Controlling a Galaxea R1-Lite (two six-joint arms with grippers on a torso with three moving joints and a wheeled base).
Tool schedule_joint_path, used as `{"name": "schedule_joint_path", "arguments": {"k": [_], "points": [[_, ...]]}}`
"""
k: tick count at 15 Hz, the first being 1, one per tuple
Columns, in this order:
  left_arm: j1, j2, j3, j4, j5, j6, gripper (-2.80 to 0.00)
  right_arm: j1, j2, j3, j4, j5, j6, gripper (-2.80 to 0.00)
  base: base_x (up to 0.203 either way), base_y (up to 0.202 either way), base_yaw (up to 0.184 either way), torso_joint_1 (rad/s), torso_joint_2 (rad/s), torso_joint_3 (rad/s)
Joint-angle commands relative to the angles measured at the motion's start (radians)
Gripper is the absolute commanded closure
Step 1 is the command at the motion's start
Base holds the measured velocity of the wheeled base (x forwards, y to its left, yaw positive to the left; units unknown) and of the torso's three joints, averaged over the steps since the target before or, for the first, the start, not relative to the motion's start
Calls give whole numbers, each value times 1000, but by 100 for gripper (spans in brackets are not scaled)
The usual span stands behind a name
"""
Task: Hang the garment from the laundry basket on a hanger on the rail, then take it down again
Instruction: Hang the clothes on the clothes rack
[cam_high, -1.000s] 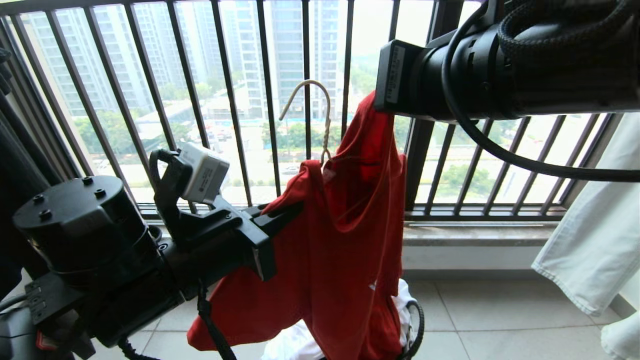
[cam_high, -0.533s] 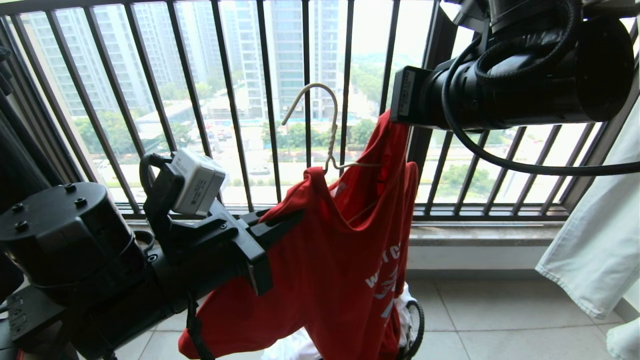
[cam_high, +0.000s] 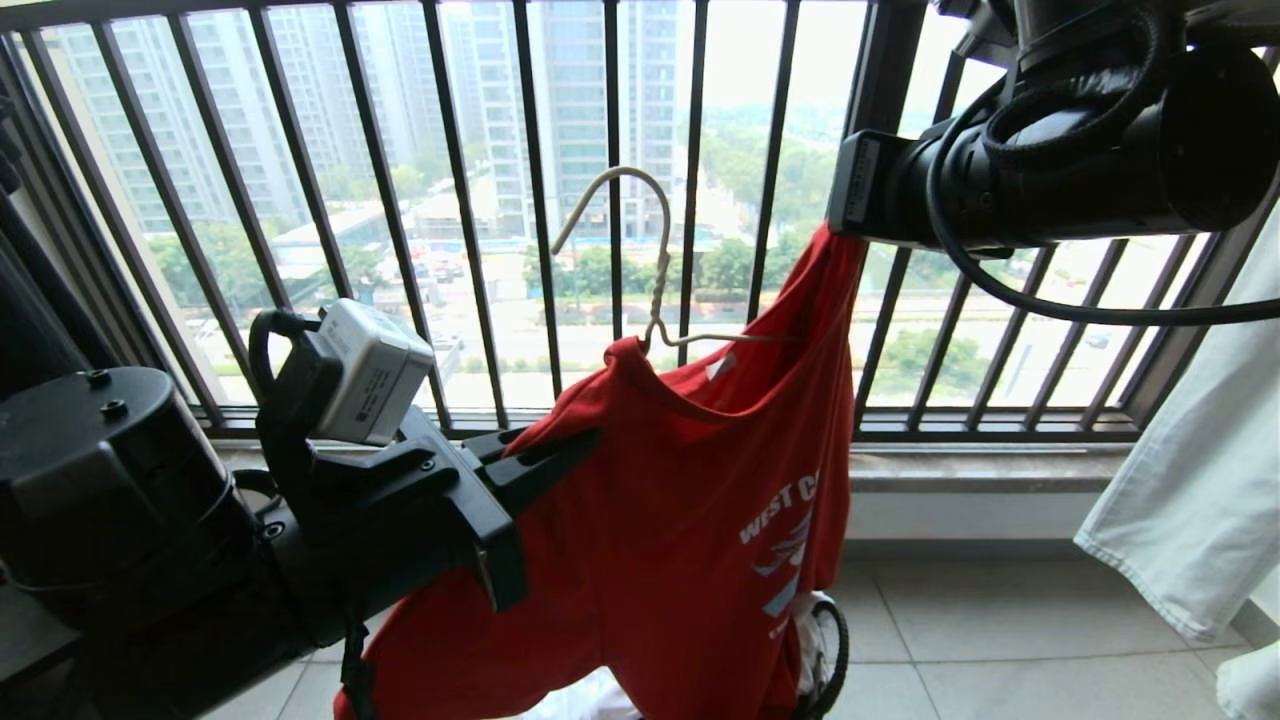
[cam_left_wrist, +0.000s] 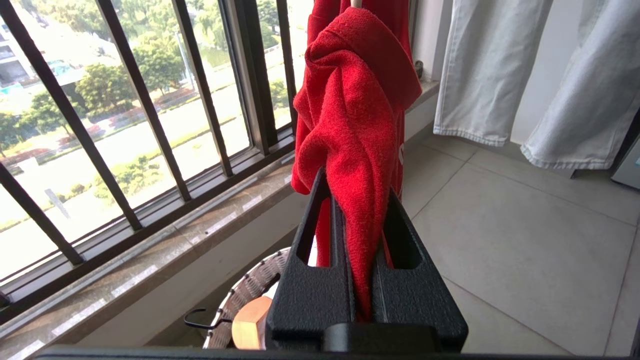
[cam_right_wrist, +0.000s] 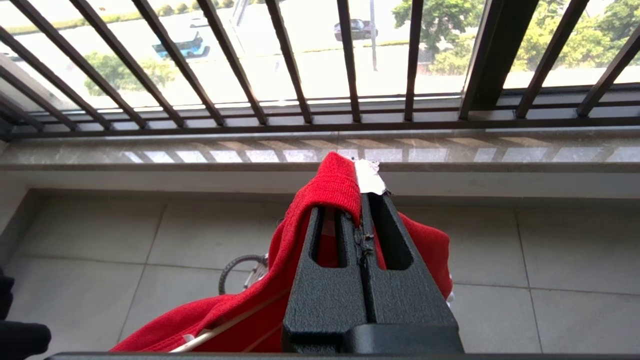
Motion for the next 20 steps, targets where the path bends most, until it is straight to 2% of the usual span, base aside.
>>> {"name": "schedule_joint_path", "arguments": {"k": [1,3,5,11,15,18,20], "points": [[0,-24,-6,10,-1,5,0,-22,-20,18,2,-2,-6,0,0,0,0,0,0,0],[0,-24,-8,11,2,11,0,-24,-29,45,2,-3,-8,0,0,0,0,0,0,0],[0,-24,-8,13,13,49,0,-23,-40,58,2,-4,-8,0,0,0,0,0,0,0],[1,-9,-30,11,108,85,0,-17,-118,163,2,-2,-5,0,0,0,0,0,0,0],[1,-4,-33,10,142,120,0,10,-169,229,2,2,-5,0,0,0,0,0,0,0],[1,-9,-40,11,143,122,0,38,-189,250,2,-2,-5,0,0,0,0,0,0,0],[1,-13,-36,11,141,122,0,15,-181,251,2,-2,-5,0,0,0,0,0,0,0]]}}
